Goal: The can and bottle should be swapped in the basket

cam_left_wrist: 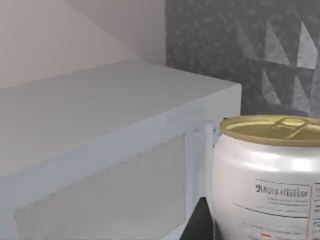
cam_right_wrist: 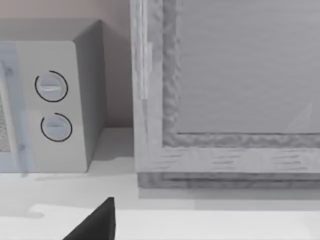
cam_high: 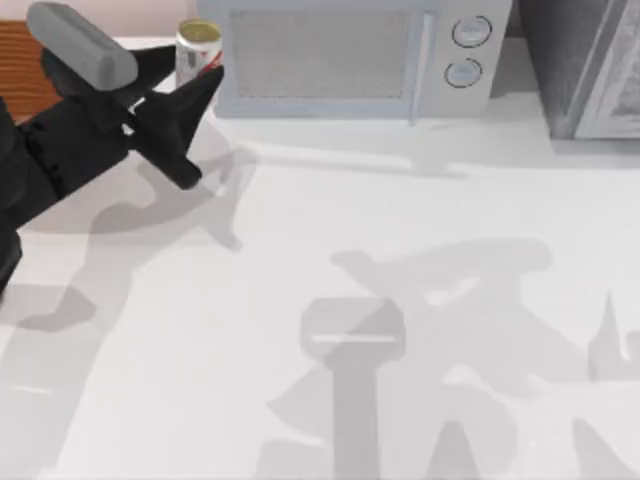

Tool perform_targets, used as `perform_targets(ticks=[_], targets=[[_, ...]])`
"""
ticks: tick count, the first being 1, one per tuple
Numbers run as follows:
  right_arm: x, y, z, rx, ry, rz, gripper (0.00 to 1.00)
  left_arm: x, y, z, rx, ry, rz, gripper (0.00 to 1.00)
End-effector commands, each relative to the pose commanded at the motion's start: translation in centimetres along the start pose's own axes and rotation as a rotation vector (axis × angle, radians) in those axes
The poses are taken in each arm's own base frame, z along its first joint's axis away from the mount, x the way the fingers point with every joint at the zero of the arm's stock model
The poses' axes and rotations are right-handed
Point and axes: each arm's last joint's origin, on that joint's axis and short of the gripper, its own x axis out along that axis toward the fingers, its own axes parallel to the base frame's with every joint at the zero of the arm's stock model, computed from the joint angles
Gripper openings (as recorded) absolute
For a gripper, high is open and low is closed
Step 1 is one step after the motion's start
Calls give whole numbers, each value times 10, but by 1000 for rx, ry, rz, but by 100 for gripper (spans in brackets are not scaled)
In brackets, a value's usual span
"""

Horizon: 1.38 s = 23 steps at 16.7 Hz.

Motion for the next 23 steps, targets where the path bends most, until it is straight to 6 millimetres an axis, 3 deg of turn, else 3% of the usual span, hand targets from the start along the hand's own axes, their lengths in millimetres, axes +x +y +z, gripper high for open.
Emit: perform_targets(ticks=[14,23], targets=[[0,0,0,0,0,0,100,67,15,-71,6,-25,-342,0],[0,0,0,0,0,0,100,100,10,-142,-12,-14,-608,0]])
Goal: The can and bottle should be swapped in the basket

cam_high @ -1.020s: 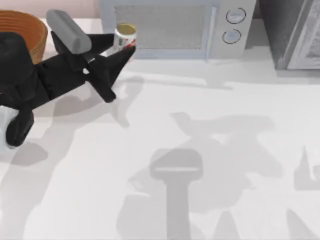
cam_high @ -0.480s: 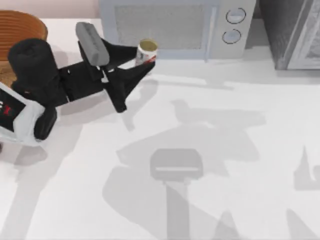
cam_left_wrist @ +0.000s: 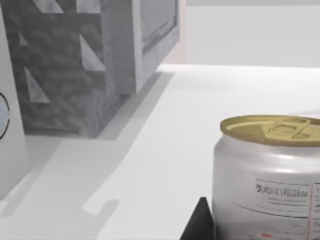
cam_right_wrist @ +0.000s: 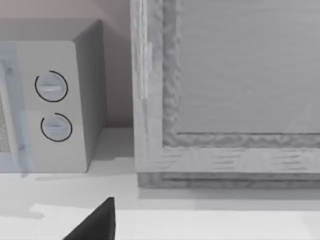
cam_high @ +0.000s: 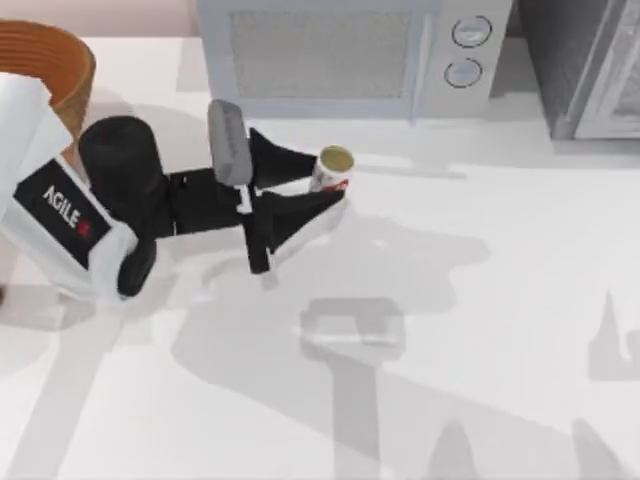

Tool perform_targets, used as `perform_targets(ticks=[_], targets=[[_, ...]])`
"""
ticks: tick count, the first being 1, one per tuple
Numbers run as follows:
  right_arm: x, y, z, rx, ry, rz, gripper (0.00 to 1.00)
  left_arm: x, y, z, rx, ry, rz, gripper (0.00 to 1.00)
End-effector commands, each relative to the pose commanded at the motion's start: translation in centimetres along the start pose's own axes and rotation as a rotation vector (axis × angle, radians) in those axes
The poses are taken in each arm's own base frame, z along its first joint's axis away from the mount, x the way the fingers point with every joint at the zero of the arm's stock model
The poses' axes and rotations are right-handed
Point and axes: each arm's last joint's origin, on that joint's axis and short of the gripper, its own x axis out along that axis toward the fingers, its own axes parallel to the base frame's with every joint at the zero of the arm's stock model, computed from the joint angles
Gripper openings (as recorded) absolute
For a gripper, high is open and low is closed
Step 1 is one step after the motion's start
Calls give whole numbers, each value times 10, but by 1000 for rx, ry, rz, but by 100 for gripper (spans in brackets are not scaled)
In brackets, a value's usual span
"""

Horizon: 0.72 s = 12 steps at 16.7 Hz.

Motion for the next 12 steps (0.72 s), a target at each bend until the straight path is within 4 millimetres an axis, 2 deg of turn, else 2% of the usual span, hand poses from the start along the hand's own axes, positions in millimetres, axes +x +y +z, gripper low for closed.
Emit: perform_targets(ticks=[7,12], targets=[[0,0,0,0,0,0,100,15,3,-49,-24,3,-180,0],[0,0,0,0,0,0,100,15,3,-50,-24,3,-184,0]])
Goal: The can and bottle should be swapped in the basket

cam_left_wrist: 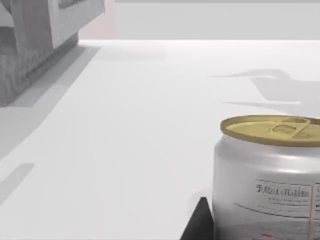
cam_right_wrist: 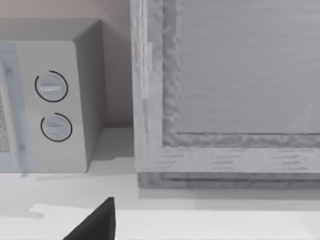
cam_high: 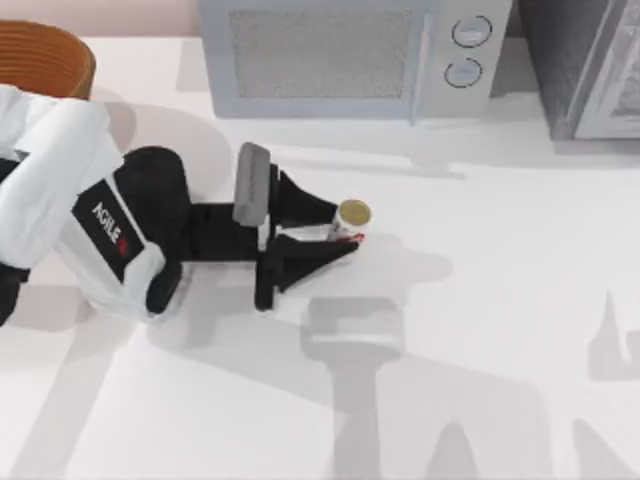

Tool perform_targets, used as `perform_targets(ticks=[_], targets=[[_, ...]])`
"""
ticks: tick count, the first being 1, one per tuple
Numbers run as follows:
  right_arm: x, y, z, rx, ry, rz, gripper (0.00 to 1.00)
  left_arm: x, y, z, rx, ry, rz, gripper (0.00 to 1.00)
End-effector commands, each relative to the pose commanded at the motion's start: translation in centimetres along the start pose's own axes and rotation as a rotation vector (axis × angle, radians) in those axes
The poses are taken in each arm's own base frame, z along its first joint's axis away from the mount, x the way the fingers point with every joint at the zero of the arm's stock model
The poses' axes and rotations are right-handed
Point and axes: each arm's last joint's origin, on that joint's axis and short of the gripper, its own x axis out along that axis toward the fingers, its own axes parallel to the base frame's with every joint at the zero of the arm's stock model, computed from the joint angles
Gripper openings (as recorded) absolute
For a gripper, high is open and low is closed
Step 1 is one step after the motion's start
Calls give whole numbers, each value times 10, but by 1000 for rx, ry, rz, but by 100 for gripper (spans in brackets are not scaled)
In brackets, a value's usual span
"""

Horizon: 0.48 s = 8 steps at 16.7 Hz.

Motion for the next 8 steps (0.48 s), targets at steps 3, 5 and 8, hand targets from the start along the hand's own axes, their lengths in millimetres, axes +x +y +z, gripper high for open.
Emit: perform_targets(ticks=[3,5,8], targets=[[0,0,0,0,0,0,100,0,0,0,0,0,0,8],[0,0,0,0,0,0,100,0,0,0,0,0,0,23],[0,0,0,0,0,0,100,0,0,0,0,0,0,45]])
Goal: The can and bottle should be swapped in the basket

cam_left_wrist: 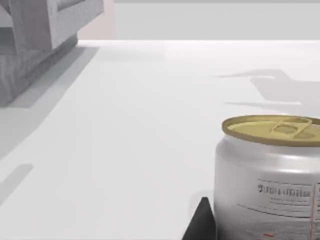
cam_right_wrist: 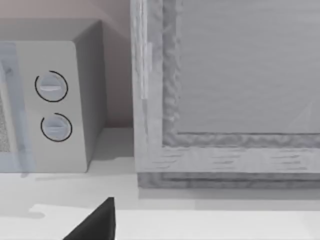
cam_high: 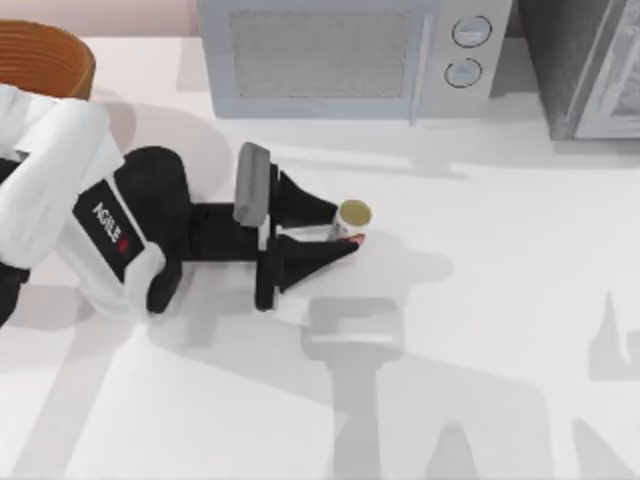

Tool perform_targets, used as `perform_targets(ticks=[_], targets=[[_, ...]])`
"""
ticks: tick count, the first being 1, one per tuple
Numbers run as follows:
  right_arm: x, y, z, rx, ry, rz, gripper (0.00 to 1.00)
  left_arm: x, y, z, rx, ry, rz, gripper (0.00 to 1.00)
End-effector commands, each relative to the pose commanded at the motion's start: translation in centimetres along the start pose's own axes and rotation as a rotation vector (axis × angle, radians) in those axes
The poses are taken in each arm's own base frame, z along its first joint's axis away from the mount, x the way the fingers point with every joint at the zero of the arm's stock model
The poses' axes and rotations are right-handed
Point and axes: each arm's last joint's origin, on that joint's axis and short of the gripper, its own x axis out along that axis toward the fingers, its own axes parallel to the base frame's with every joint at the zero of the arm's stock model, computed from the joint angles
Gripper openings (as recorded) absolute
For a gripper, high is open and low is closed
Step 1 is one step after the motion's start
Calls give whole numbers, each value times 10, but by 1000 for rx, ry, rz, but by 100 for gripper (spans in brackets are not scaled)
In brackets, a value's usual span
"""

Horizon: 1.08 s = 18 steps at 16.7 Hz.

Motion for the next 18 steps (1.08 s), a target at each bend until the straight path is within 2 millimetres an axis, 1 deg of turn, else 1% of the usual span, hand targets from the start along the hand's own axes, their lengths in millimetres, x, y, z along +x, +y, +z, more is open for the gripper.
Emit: perform_targets(ticks=[7,8,18], targets=[[0,0,0,0,0,0,100,0,0,0,0,0,0,98],[0,0,0,0,0,0,100,0,0,0,0,0,0,100],[0,0,0,0,0,0,100,-3,1,2,-3,1,15,100]])
